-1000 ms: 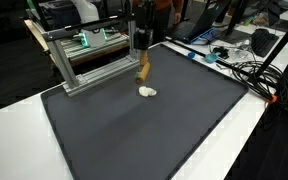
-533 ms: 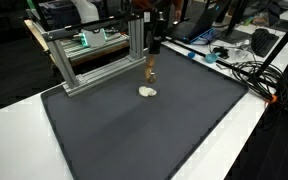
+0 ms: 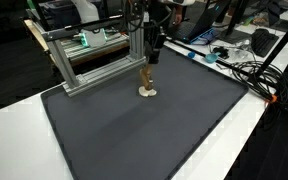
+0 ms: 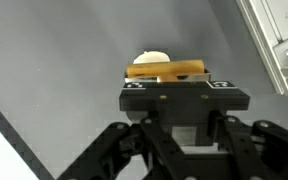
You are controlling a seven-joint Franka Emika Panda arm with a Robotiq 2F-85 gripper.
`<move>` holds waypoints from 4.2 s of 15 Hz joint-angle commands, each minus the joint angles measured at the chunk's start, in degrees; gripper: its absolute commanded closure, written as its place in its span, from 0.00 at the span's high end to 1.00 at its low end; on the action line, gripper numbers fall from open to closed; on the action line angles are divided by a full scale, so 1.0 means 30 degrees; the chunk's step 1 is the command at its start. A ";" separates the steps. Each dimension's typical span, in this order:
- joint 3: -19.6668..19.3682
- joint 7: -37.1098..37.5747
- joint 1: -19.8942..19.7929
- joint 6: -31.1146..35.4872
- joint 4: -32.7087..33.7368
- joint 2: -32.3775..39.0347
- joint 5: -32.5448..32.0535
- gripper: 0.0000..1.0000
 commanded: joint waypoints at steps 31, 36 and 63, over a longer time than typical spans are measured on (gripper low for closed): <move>0.0113 -0.3335 0.2085 0.3542 -0.1669 0.2363 -0.9636 0.22; 0.0301 -0.2811 0.1927 0.2875 -0.1303 0.2897 -1.0453 0.22; 0.1903 -0.5460 0.1692 0.2528 -0.2683 0.1101 -0.4478 0.22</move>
